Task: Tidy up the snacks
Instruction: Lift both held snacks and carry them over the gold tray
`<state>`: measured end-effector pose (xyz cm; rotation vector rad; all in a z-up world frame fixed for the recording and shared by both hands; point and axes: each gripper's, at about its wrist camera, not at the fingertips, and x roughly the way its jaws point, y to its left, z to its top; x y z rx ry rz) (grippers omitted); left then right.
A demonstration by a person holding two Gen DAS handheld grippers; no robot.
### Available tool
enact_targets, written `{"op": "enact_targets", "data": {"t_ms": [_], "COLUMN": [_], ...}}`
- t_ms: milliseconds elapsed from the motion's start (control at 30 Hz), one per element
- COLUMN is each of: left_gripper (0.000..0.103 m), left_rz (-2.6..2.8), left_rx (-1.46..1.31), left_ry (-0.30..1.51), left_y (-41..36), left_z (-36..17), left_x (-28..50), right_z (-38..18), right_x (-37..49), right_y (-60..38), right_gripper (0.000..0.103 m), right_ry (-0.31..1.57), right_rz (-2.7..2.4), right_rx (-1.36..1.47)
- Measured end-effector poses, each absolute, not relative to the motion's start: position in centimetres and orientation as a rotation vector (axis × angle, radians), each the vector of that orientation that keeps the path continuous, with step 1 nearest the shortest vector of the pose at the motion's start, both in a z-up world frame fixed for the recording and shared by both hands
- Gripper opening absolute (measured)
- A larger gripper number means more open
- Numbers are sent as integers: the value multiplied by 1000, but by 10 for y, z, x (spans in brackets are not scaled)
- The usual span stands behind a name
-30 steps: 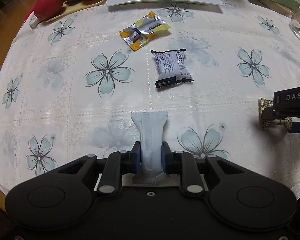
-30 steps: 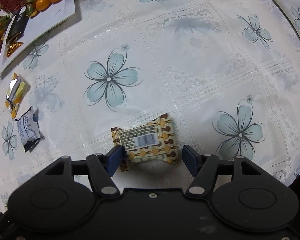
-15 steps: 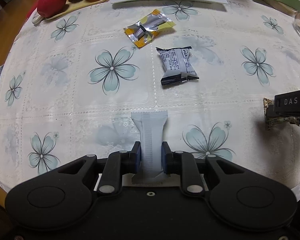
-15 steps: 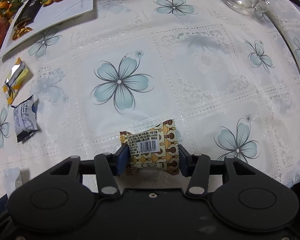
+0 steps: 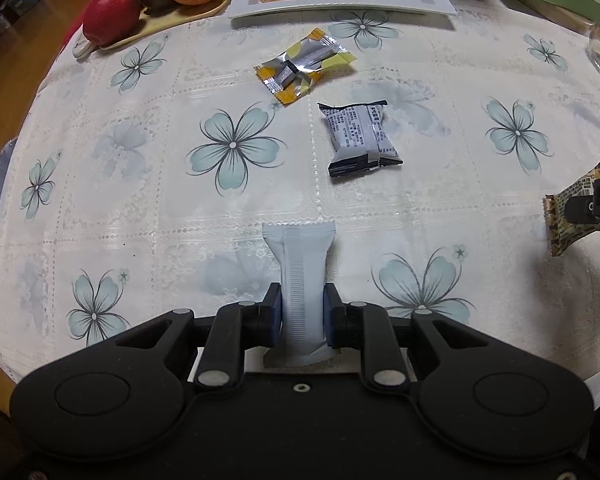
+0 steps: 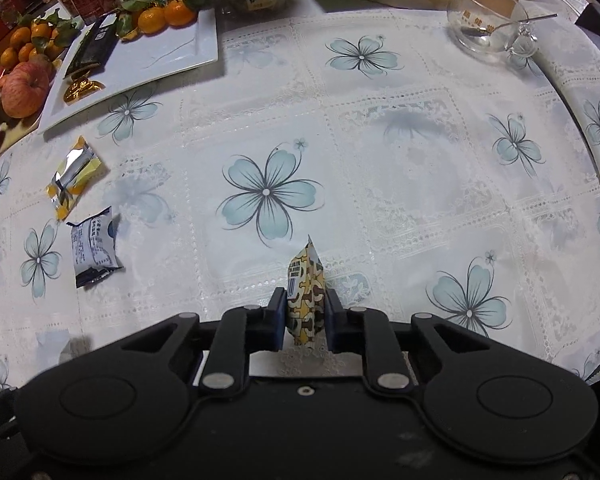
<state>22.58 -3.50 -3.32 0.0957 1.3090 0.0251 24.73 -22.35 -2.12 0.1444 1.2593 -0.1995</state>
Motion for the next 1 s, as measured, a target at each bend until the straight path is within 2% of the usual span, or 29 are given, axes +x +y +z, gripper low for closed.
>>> {"op": "enact_targets", "data": {"t_ms": [467, 700, 1000], "left_gripper": [30, 29, 29], "left_rz": [20, 31, 40], "left_rx": [87, 69, 120], "left_ry": [1318, 1293, 1205], "left_y": [-34, -30, -31], "left_z": [-34, -26, -8], "left_x": [226, 225, 204], "right_z": [-49, -28, 8], "right_x": [249, 244, 211], "right_y": [-221, -219, -194], "right_gripper": [19, 18, 18], "right_ry": [1352, 1281, 1099], "right_rz": [-213, -205, -178], "right_rx": [145, 147, -12]}}
